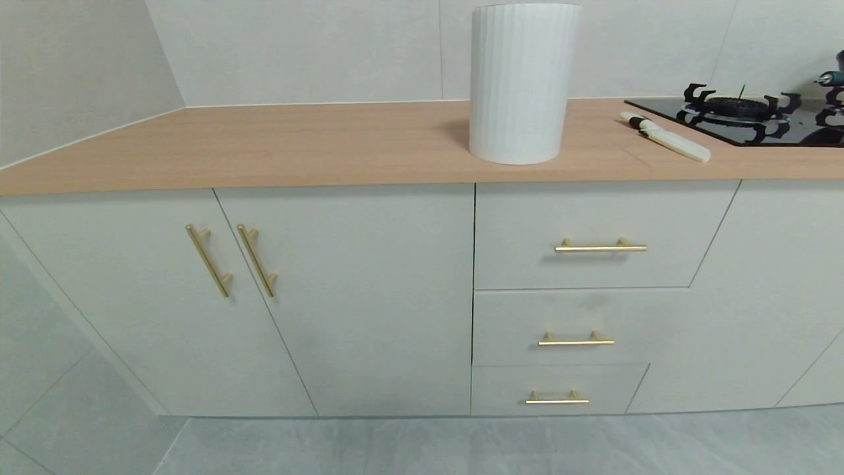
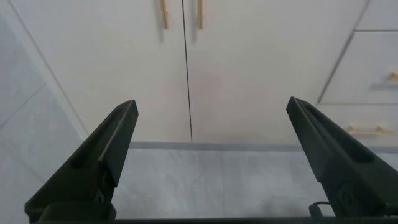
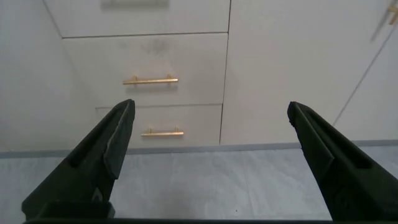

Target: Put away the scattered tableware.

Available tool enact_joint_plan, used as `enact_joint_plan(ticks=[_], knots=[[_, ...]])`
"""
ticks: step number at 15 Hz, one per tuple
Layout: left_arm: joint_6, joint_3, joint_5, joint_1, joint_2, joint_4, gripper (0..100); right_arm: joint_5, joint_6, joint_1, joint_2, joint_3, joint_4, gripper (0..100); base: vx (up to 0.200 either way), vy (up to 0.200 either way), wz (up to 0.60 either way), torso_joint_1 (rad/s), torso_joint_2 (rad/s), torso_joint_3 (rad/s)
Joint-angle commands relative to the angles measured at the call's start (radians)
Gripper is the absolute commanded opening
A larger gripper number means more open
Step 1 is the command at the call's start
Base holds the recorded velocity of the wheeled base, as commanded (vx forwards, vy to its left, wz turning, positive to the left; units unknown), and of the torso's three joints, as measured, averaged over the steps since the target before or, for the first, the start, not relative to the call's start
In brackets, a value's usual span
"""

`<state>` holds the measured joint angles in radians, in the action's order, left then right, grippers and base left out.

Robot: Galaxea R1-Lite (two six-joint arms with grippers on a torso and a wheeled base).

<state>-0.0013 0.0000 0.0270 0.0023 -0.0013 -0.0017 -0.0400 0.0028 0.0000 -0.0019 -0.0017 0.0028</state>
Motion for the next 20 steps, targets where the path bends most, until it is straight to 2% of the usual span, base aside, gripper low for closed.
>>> enact_joint_plan(ticks=[1, 10, 20], knots=[[-0.002, 0.000, 0.001, 0.001, 0.001, 0.000, 100, 0.000, 0.000, 0.000, 0.002, 0.000, 0.000, 100, 0.200, 0.000, 0.00, 0.007, 0.01, 0.007], [-0.002, 0.000, 0.001, 0.001, 0.001, 0.000, 100, 0.000, 0.000, 0.000, 0.002, -0.001, 0.000, 100, 0.200, 0.000, 0.00, 0.002, 0.00, 0.001], [-0.003, 0.000, 0.001, 0.001, 0.001, 0.000, 100, 0.000, 0.000, 0.000, 0.002, 0.000, 0.000, 100, 0.000, 0.000, 0.00, 0.000, 0.00, 0.000]])
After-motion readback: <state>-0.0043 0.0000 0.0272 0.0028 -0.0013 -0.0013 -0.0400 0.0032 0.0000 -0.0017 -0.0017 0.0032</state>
